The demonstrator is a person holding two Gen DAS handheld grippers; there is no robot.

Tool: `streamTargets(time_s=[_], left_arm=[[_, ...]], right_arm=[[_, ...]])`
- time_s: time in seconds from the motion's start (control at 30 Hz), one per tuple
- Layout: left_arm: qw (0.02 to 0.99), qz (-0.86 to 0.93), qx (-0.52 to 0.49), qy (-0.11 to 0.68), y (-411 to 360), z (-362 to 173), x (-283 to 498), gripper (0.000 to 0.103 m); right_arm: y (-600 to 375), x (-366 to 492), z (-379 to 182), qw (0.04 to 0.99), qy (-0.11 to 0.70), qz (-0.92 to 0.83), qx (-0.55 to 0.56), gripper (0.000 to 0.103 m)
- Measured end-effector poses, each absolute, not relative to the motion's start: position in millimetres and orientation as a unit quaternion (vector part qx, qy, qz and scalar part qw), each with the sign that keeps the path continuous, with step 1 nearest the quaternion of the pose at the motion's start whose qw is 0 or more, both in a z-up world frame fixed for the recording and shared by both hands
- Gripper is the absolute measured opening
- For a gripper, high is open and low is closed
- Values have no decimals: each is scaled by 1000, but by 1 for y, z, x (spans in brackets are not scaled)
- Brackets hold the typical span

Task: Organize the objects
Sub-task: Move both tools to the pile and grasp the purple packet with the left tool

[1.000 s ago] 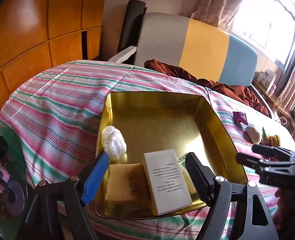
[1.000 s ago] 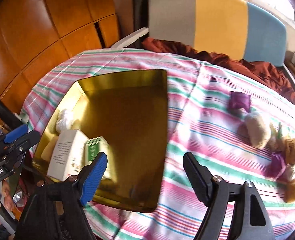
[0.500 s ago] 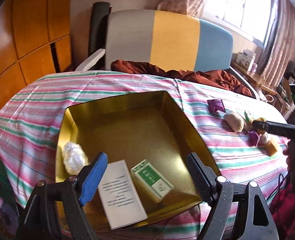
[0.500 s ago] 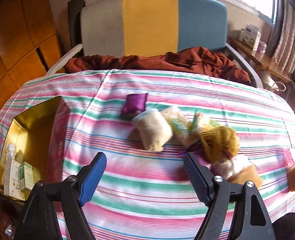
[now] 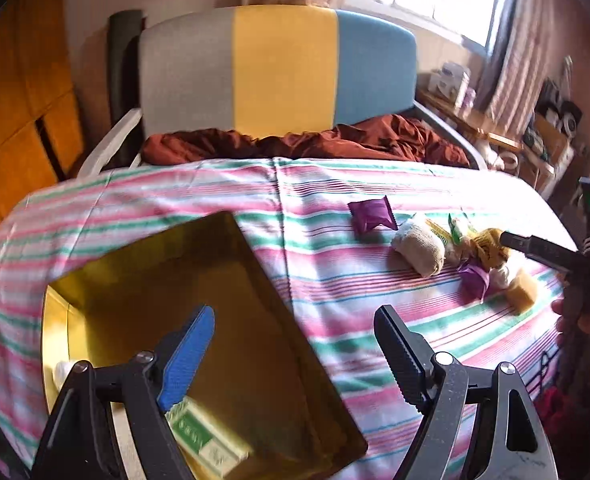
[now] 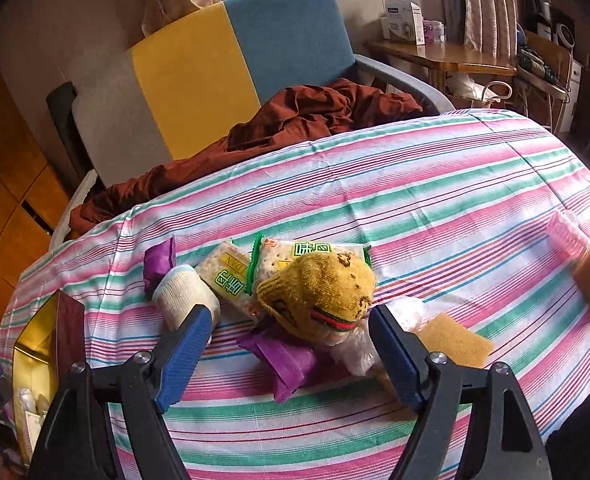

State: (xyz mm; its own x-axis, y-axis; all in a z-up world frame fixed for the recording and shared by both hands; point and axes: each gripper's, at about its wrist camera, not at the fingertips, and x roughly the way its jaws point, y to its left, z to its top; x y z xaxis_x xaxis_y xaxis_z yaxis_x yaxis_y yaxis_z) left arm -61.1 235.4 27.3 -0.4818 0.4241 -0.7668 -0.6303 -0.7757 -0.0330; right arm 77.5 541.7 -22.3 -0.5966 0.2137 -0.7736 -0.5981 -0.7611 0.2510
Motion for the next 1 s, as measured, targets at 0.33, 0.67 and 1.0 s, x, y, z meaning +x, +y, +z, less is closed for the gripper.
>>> streamTargets(time_s=[0.33, 0.67, 1.0], left_arm=[[362, 800, -381, 291, 349, 4, -95, 103], [394, 745, -351, 408, 420, -42, -136, 103], [458, 705, -324, 434, 455, -67, -144, 89]], right_arm=[[535, 76, -19, 199, 262, 865, -379, 82], [527, 70, -22, 168, 260, 865, -394, 82], [529, 68, -28, 164, 265, 859, -406, 82]])
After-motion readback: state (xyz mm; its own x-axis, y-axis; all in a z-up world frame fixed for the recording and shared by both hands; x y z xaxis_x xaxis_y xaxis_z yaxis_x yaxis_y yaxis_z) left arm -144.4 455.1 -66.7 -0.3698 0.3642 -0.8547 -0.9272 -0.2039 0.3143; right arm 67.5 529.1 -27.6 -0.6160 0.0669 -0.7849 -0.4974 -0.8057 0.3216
